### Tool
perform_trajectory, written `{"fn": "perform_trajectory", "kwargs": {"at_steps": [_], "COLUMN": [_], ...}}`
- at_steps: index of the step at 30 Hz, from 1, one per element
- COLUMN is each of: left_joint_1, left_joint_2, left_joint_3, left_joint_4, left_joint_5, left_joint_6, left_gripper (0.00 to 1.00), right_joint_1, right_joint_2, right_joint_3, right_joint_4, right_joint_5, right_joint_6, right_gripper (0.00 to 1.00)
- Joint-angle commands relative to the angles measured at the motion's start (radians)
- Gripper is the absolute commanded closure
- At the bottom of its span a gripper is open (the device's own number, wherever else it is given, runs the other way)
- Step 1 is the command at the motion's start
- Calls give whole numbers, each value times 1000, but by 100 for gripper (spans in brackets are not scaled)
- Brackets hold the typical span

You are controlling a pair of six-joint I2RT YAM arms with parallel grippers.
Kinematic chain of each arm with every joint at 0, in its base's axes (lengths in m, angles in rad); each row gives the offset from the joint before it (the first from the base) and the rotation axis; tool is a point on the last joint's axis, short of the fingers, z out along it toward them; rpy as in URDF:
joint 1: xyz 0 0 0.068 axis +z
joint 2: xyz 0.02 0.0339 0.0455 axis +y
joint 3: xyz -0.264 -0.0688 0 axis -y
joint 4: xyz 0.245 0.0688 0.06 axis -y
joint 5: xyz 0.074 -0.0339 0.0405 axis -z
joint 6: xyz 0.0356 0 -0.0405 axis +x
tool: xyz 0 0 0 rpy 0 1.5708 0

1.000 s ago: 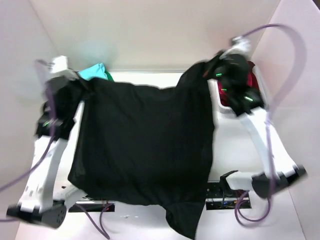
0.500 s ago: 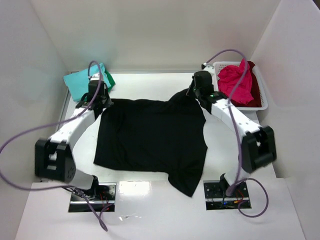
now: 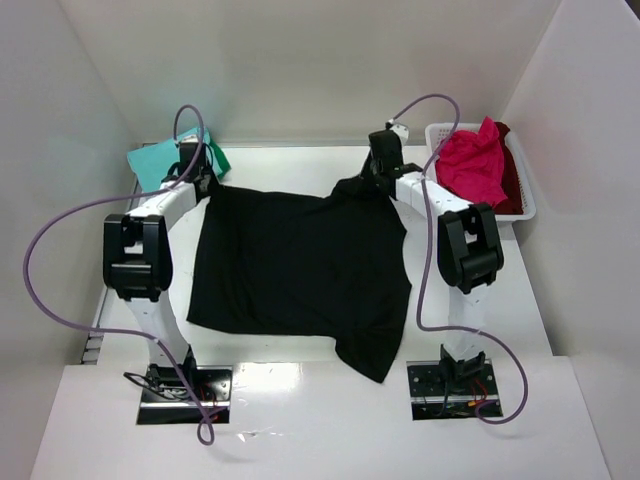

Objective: Fold and stack the t-shirts
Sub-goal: Flatten out the tshirt

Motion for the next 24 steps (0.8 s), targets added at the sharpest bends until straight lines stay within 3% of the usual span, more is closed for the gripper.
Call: {"fn": "perform_trajectory", "kwargs": {"at_steps": [1,7,14,20,22,23,24], "left_joint_1": [36,85,96,136,146,146,155], "left_joint_2": [66,213,292,338,338,338,338], "left_joint_3": [143,346,416,508,528,548,548], "left_joint_4": [37,-37,-55,-86,-86,-96,-97], "left_joint_5": [29,119,139,160,161,161,161], "left_joint_6": [28,134,163,154,145,145,145], "left_gripper": [100,100,100,90,88,81,81], "right_joint_1": [-43,-89,-99,-108,-108,-108,-108], "right_joint_2": [54,172,274,410,420,436,436], "right_joint_3": [122,285,427,624,652,676,676], "right_joint_4": [49,-7,-42,-85,-85,-94,-94], "right_joint_5": [28,28,18,-28,-28,-28,-17], "right_joint_6": [14,4,-28,-38,-47,-47,-56], "right_gripper": [100,100,100,99,94,82,76]}}
